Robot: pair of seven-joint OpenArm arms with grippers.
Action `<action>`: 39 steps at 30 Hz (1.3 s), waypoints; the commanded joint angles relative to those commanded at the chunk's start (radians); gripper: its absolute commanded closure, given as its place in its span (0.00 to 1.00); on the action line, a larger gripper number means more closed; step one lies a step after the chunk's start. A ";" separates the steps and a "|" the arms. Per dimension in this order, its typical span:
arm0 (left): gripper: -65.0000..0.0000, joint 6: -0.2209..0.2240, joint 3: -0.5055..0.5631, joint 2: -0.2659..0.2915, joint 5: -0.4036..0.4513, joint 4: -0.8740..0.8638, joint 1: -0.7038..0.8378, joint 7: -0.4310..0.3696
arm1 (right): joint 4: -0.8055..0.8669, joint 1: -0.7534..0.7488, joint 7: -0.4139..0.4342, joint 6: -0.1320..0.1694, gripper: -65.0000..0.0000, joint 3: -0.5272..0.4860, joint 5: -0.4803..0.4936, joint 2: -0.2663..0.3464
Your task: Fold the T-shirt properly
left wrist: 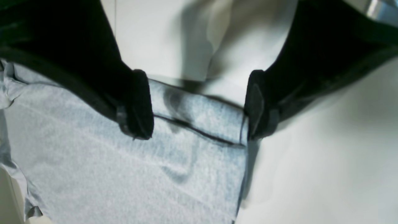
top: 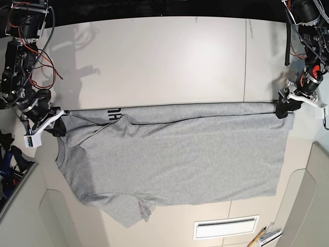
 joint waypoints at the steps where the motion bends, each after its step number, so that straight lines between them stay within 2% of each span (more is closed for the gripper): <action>1: 0.26 0.000 0.000 0.000 0.000 0.000 0.000 -0.005 | -0.002 0.011 0.003 0.000 1.00 -0.009 -0.003 0.006; 3: 0.26 0.000 0.000 0.000 0.001 0.000 0.000 -0.006 | -0.002 0.031 0.011 0.000 1.00 -0.045 -0.021 0.021; 8: 0.26 0.000 0.000 0.000 0.001 0.000 0.001 -0.006 | -0.015 0.076 0.078 -0.002 1.00 -0.191 -0.150 0.035; 12: 0.26 0.000 0.000 0.000 0.012 0.000 0.001 -0.005 | -0.129 0.138 0.169 -0.006 1.00 -0.296 -0.270 0.033; 15: 0.26 0.000 0.000 0.000 0.016 0.000 0.002 -0.005 | -0.227 0.172 0.246 -0.021 1.00 -0.311 -0.306 0.033; 18: 0.26 0.000 0.000 0.000 0.016 0.000 0.002 -0.005 | -0.259 0.182 0.257 -0.061 0.98 -0.311 -0.306 0.033; 19: 0.26 0.000 0.000 0.000 0.016 0.000 0.001 -0.005 | -0.259 0.182 0.257 -0.078 0.87 -0.311 -0.306 0.033; 21: 0.26 0.000 0.000 0.000 0.016 0.000 0.001 -0.006 | -0.259 0.182 0.257 -0.129 0.59 -0.311 -0.306 0.033; 22: 0.26 0.000 0.000 0.000 0.016 0.000 0.001 -0.005 | -0.257 0.182 0.256 -0.163 0.49 -0.311 -0.306 0.033; 23: 0.26 0.000 0.000 0.000 0.016 0.000 0.001 -0.005 | -0.253 0.181 0.256 -0.204 0.44 -0.310 -0.306 0.034; 24: 0.26 0.000 0.000 0.000 0.016 0.000 0.001 -0.005 | -0.251 0.182 0.255 -0.242 0.43 -0.304 -0.306 0.033; 26: 0.26 0.000 0.000 0.000 0.018 0.000 0.004 -0.005 | -0.235 0.182 0.227 -0.279 0.43 -0.279 -0.297 0.033; 29: 0.26 0.000 0.000 0.000 0.023 0.000 0.010 -0.006 | -0.174 0.181 0.084 -0.348 0.43 -0.206 -0.225 0.033; 32: 0.26 0.000 0.000 0.000 0.023 0.000 0.012 -0.006 | -0.096 0.181 -0.028 -0.351 0.43 -0.082 -0.159 0.033; 33: 0.26 0.000 0.000 0.000 0.020 0.000 0.012 -0.007 | -0.076 0.181 -0.056 -0.344 0.43 -0.037 -0.140 0.033; 34: 0.26 0.000 0.000 0.000 0.008 0.000 0.012 -0.007 | -0.064 0.181 -0.083 -0.323 0.43 0.007 -0.115 0.034; 36: 0.26 0.000 0.000 0.000 -0.008 0.000 0.012 -0.007 | -0.063 0.172 -0.120 -0.253 0.43 0.084 -0.042 0.034; 37: 0.26 0.000 0.000 0.000 -0.008 0.000 0.012 -0.007 | -0.063 0.161 -0.135 -0.235 0.43 0.114 -0.005 0.034; 39: 0.26 0.000 0.000 0.000 -0.008 0.000 0.012 -0.007 | -0.063 0.117 -0.170 -0.217 0.43 0.161 0.074 0.032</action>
